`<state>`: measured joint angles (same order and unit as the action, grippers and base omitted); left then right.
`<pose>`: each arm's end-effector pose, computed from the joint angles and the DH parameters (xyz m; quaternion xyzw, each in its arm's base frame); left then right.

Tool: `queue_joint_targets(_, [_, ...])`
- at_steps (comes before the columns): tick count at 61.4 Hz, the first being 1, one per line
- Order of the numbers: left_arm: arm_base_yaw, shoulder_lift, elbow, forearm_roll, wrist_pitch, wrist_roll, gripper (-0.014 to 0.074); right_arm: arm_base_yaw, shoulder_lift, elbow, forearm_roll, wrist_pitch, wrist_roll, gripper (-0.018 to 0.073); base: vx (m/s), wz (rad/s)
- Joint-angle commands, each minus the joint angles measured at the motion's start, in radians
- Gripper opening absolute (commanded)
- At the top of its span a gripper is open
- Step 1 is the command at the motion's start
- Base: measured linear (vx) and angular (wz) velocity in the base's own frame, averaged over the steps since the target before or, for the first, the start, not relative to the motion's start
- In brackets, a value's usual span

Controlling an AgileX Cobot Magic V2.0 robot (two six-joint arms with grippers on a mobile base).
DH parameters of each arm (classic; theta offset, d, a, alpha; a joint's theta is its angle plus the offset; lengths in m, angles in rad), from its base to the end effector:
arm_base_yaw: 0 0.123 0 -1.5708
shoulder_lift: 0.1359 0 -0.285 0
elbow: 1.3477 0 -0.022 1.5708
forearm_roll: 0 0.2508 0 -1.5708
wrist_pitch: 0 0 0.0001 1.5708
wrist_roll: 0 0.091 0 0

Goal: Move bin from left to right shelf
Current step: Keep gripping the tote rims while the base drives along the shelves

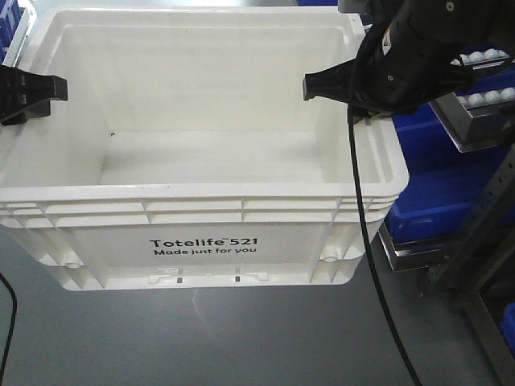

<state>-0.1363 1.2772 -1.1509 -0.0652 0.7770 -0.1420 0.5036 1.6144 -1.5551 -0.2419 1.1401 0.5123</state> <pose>0.2659 -0.0407 0.3504 -0.0158 0.9291 -0.0806 0.3606 0.3083 0.1473 0.3532 -0.0199 0.9668 0.0065 0.2546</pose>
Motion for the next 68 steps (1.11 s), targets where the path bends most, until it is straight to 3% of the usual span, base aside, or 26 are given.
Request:
queue_joint_targets(1, [-0.007, -0.045, -0.045, 0.004, -0.12, 0.016, 0.0092, -0.009, -0.051, -0.037, -0.118, -0.047, -0.007, 0.001, 0.2, 0.02])
queue_joint_targets(68, [-0.007, -0.045, -0.045, 0.004, -0.119, 0.016, 0.0092, -0.009, -0.051, -0.037, -0.118, -0.047, -0.007, 0.001, 0.24, 0.06])
